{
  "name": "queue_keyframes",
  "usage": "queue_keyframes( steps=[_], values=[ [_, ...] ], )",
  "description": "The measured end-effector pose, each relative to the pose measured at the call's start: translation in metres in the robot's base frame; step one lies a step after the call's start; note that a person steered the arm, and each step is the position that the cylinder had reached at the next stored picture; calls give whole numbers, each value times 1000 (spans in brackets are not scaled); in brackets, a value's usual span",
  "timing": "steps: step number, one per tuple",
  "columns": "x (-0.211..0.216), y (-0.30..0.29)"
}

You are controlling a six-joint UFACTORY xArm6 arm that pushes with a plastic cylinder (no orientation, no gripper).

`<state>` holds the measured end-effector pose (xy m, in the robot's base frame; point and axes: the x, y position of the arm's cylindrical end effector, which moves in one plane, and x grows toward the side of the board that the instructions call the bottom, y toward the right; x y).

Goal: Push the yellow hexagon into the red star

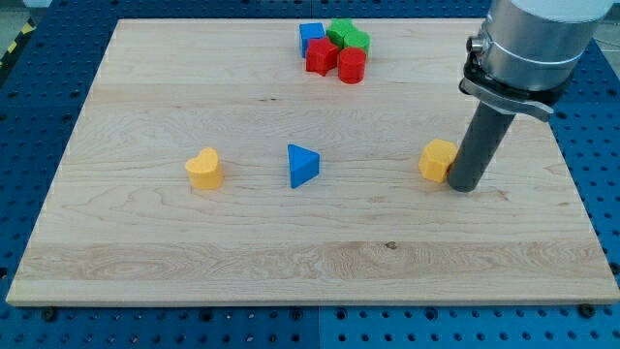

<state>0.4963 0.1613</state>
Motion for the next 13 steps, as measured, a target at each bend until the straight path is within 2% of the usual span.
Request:
queue_keyframes(
  steps=[2,6,8,10,13],
  values=[
    [-18,-16],
    [-87,-74],
    [-77,-23],
    [-122,-55],
    [-118,-130]
  ],
)
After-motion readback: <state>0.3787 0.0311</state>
